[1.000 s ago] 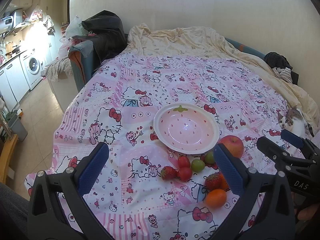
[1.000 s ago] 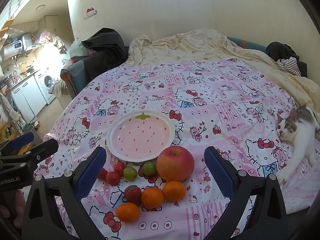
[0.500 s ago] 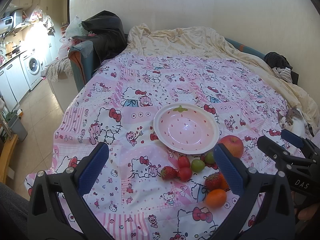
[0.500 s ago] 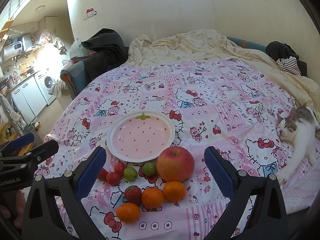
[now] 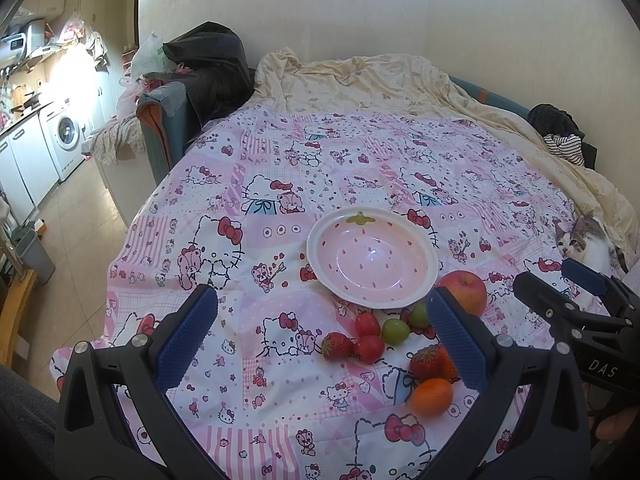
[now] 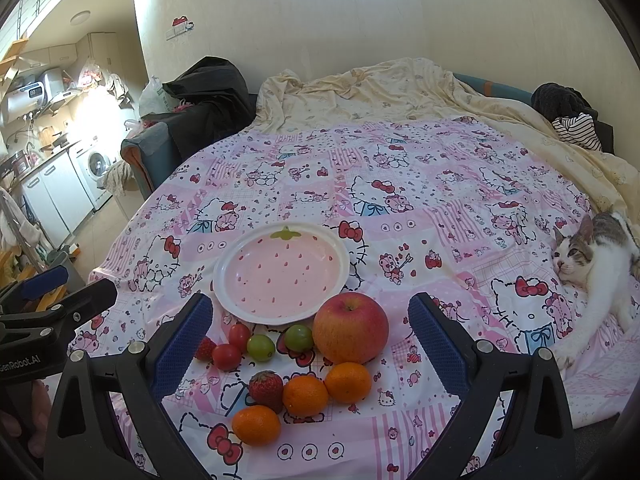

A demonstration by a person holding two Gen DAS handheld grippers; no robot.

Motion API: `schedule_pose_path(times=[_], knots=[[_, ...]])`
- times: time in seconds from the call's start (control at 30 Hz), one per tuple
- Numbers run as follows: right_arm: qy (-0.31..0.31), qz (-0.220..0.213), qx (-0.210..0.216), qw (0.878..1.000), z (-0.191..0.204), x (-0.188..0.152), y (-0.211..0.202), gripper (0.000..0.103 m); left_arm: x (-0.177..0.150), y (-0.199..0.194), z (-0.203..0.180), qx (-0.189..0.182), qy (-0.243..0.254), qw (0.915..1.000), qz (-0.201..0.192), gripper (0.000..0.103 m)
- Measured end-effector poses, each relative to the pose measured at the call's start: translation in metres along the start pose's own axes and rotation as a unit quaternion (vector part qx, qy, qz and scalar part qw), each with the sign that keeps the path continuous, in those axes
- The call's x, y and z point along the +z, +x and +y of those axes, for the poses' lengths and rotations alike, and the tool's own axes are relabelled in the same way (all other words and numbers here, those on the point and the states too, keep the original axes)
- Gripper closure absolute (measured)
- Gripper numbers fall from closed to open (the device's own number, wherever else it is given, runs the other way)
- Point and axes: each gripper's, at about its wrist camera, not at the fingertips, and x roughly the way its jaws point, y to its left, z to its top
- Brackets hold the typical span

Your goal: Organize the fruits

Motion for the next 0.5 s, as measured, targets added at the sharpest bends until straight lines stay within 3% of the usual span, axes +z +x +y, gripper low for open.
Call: schedule_pose_path(times=[0.5], knots=[[0.011,0.003,-0.007,1.0,-0.0031,0.0015,-0.0012,0.002,-0.0008,0.0023,0.0021,0.004,-0.004,0.9999,0.009,0.0]])
